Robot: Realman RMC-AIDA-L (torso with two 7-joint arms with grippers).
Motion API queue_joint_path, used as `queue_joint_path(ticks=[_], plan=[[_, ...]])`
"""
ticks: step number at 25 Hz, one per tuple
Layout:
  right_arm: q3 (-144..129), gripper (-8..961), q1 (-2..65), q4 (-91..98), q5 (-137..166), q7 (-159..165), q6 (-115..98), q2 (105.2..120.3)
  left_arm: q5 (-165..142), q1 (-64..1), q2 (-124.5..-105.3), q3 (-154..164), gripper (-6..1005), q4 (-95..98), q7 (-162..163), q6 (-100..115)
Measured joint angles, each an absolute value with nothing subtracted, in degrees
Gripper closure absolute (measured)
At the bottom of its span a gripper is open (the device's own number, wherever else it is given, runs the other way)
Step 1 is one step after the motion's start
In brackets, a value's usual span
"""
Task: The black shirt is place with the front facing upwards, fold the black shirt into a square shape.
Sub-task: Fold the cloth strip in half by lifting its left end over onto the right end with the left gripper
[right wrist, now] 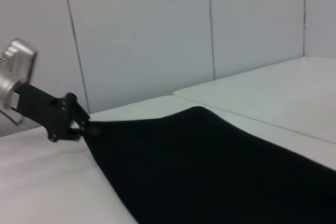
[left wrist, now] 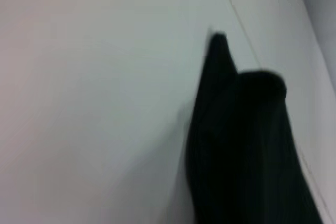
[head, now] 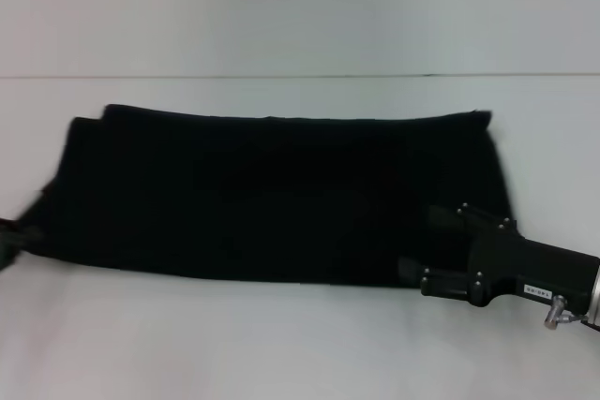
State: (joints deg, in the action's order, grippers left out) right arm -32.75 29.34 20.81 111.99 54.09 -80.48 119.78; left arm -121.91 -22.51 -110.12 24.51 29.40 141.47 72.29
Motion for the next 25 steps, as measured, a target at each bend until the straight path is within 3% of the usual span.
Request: queue_joint_path(ticks=[5,11,16,20,25], plan=[[-32.4,7,28.8,21.1,111.8,54.2,-80.5,119.72,-121.9,-20.6,-108.07,19.9,967,30.8,141.7,72.8],[-31.3,6,28.7,20.8,111.7,54.2,-79.8,119.72,-121.2,-22.1,-107.61,18.3,967,31.1,141.5,77.1],[-30.2,6,28.1,20.7,111.7,54.2,-79.2,119.79,-117.5,-27.6,-107.72,18.2,966,31.4,141.4,84.6],[-28.6,7,27.3,20.7,111.7,54.2,-78.6,119.78,-115.9,-35.4,-109.26,19.1,966,31.5,141.3,88.4],[-26.6,7,26.3,20.7,111.7,55.0,-78.4,119.68,-115.8,-46.0,-114.2,24.1,966,31.6,140.7,88.8]])
